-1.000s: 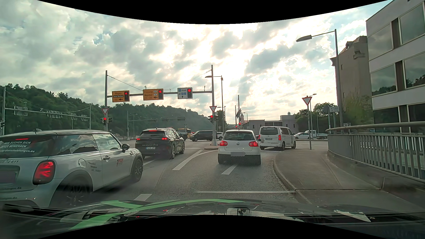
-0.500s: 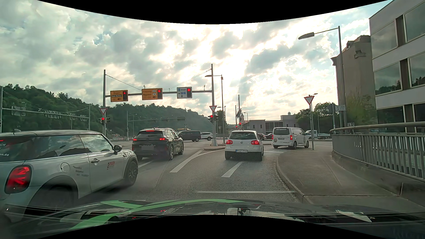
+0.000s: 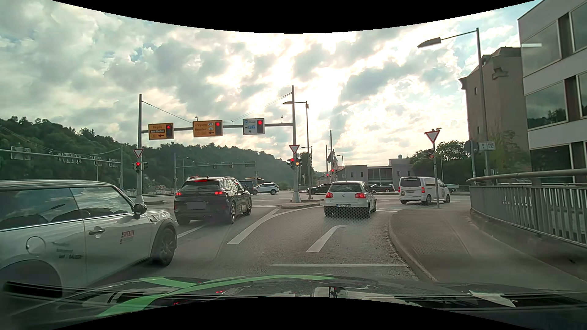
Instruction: Follow the waypoints while adhering to traffic rules and regulations
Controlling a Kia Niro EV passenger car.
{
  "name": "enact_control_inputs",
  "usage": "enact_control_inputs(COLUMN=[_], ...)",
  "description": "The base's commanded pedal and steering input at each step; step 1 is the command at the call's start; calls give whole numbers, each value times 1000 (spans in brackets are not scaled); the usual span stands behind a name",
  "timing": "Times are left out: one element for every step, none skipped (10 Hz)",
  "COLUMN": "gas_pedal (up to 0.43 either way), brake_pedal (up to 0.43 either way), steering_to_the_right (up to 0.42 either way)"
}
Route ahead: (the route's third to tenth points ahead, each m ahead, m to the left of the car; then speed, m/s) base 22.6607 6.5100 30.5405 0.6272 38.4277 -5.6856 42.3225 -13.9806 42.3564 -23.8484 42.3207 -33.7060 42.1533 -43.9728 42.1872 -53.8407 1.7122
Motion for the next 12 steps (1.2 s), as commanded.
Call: enact_control_inputs(gas_pedal=[311,311,319,319,319,319,319,319,319,319,311,311], brake_pedal=[0,0,0,0,0,0,0,0,0,0,0,0], steering_to_the_right=[-15,-15,-15,-15,-12,-9,-6,-5,-3,1,11,27])
